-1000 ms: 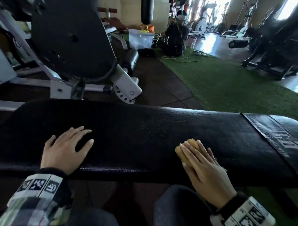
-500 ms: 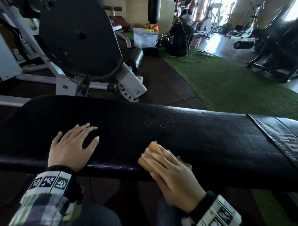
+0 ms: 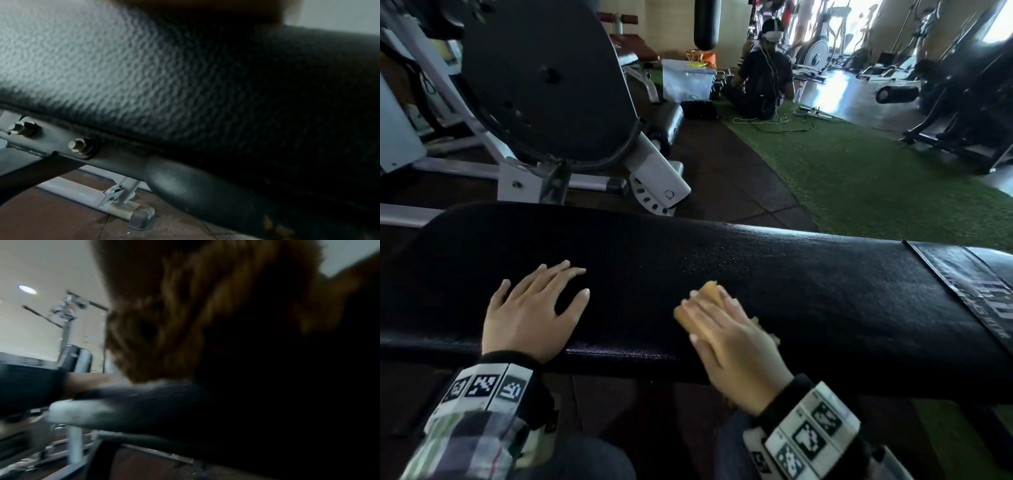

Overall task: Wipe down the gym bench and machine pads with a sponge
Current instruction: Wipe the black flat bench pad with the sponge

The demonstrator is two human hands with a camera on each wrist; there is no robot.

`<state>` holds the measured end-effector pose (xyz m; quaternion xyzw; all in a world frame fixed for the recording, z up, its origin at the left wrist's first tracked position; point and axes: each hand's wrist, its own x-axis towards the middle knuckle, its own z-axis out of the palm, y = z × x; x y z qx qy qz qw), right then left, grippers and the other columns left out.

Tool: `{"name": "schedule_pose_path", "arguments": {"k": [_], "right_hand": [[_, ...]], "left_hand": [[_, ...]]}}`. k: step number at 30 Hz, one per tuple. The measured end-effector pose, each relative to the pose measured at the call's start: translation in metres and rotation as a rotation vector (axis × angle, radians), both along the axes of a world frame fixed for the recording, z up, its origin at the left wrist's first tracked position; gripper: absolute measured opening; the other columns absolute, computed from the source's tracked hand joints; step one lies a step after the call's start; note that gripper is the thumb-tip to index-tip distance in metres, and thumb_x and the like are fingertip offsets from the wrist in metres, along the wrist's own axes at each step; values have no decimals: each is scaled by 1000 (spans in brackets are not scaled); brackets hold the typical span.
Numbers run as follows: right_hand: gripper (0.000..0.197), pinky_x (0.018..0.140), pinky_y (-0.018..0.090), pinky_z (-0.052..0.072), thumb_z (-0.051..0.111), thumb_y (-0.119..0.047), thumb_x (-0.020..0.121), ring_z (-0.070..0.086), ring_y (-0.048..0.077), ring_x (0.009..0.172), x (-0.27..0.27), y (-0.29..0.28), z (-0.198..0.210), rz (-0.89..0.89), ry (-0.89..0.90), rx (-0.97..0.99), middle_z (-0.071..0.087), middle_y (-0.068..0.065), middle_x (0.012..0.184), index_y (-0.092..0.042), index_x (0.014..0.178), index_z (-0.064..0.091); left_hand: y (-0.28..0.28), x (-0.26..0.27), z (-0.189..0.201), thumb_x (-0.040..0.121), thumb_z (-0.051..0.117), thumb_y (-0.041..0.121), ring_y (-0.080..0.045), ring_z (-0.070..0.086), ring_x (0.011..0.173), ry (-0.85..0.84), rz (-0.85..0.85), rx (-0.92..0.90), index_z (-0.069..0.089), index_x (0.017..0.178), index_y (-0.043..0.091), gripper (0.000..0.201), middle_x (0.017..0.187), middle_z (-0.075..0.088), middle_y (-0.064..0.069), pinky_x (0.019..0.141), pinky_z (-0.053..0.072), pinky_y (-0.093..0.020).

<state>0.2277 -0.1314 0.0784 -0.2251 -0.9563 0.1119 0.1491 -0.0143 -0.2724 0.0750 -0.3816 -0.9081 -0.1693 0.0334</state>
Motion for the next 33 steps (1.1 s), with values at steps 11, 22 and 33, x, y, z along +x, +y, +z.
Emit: {"name": "schedule_pose_path", "arguments": {"k": [11, 22, 33], "right_hand": [[63, 113, 29, 27, 6, -51, 88, 3, 6, 144, 50, 33, 1, -135, -118, -39, 16, -22, 152, -35, 146, 23], [48, 116, 29, 9, 25, -42, 98, 2, 5, 144, 28, -1, 2, 160, -86, -46, 18, -23, 152, -36, 145, 25], [83, 119, 34, 4, -29, -77, 60, -24, 13, 141, 72, 39, 24, 40, -490, -73, -20, -11, 154, -46, 136, -21]], "left_hand": [[0, 1, -1, 94, 36, 57, -4, 20, 145, -3, 3, 6, 40, 138, 48, 45, 151, 32, 24, 120, 7, -40], [-2, 2, 0, 94, 36, 57, -3, 20, 144, -8, 2, 3, 40, 138, 48, 45, 151, 32, 25, 120, 7, -39], [-2, 1, -2, 85, 23, 67, -3, 23, 143, -14, 6, 24, 42, 135, 50, 55, 149, 35, 26, 120, 9, -39]]}}
